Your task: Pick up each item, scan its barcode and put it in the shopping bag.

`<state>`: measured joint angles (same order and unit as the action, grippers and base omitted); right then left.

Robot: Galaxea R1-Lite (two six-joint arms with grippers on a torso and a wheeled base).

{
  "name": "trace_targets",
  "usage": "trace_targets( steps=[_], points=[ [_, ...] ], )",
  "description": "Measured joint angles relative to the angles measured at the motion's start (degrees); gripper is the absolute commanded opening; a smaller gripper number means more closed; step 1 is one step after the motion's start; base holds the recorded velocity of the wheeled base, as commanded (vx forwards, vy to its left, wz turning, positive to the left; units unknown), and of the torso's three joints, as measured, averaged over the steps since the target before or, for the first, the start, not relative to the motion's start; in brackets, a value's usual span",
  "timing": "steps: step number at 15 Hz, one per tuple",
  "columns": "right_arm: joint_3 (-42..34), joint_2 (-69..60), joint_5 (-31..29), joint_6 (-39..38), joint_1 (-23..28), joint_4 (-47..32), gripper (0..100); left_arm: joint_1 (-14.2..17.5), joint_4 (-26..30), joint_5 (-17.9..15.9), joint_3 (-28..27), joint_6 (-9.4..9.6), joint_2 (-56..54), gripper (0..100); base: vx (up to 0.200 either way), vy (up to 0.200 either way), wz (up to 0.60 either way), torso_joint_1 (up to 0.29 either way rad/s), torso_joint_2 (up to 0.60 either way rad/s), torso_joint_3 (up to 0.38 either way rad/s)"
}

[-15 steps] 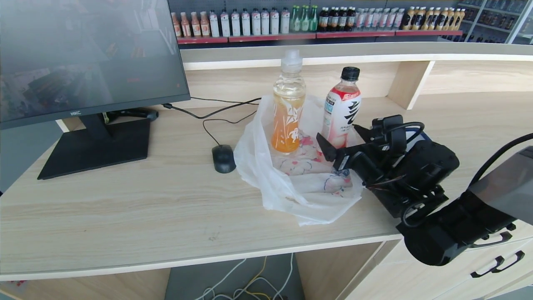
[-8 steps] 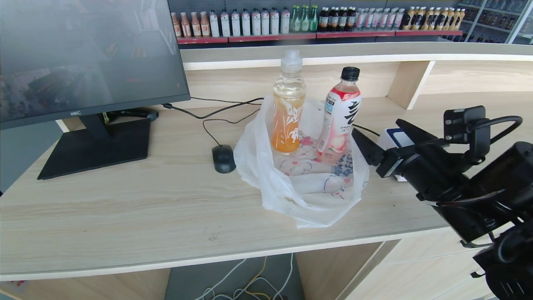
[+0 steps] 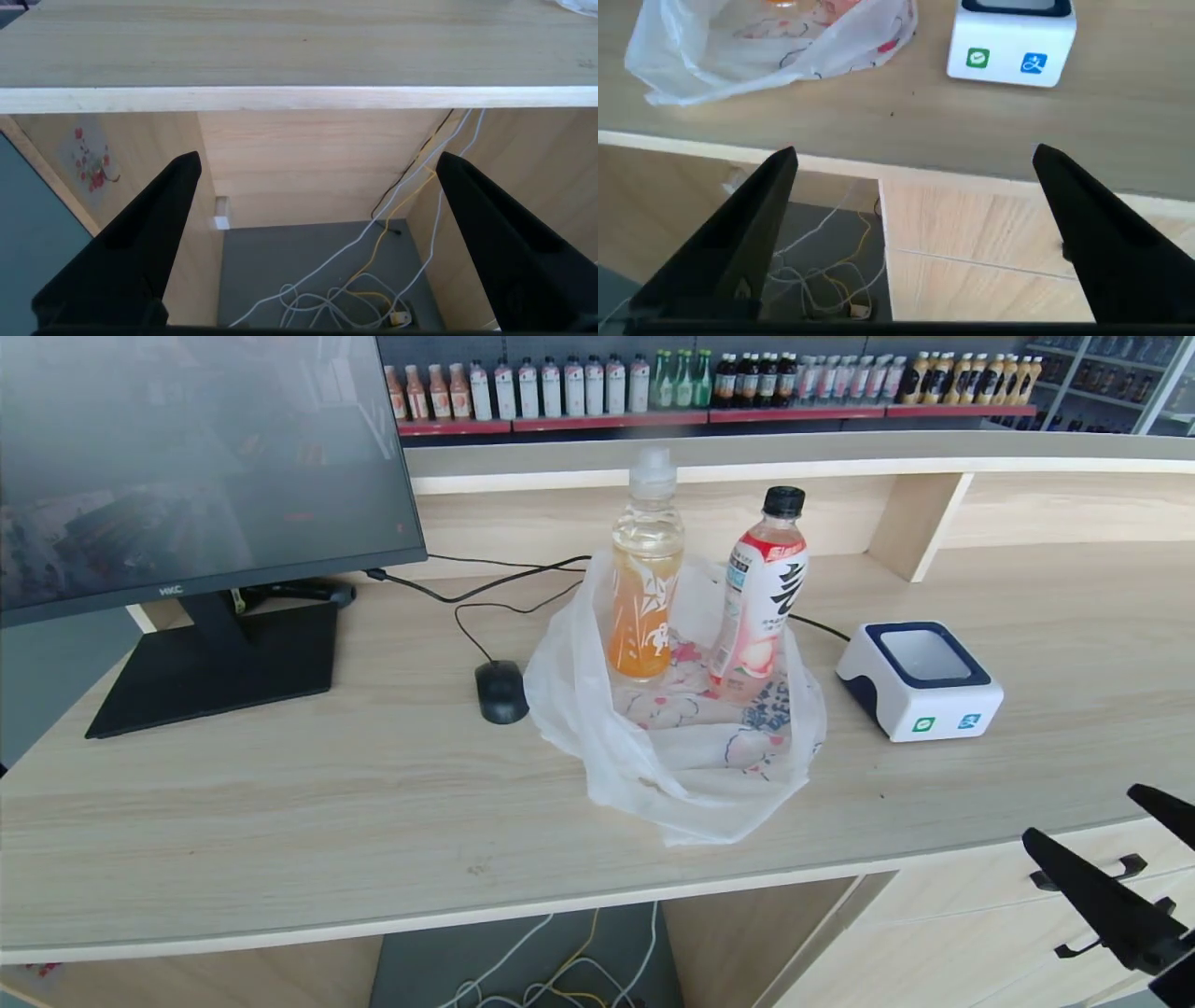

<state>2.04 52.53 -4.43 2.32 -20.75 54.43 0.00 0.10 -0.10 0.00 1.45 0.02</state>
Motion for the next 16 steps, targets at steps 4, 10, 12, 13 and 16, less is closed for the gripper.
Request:
trace_targets(
  steps=[4, 10, 12, 13, 16],
  points=[
    [-1.4, -24.4, 2.4, 1.8, 0.5, -42.3, 100, 0.0, 0.0, 0.0, 0.0, -0.01, 0.0, 100, 0.000, 0.000, 0.00, 0.000, 0.00, 0.000],
    [-1.9, -40.4, 4.7, 2.5, 8.0, -54.5, 100, 0.0, 0.0, 0.0, 0.0, -0.01, 0.0, 100, 0.000, 0.000, 0.00, 0.000, 0.00, 0.000],
    [-2.0, -43.3, 4.8, 2.4, 13.2, -54.6, 100, 0.0, 0.0, 0.0, 0.0, -0.15, 0.0, 100, 0.000, 0.000, 0.00, 0.000, 0.00, 0.000],
    [-2.0, -44.9, 4.8, 2.4, 14.4, -54.5, 100, 0.0, 0.0, 0.0, 0.0, -0.22, 0.0, 100, 0.000, 0.000, 0.00, 0.000, 0.00, 0.000],
    [-2.0, -46.5, 4.8, 2.3, 15.9, -54.6, 100, 0.0, 0.0, 0.0, 0.0, -0.26, 0.0, 100, 0.000, 0.000, 0.00, 0.000, 0.00, 0.000]
  ],
)
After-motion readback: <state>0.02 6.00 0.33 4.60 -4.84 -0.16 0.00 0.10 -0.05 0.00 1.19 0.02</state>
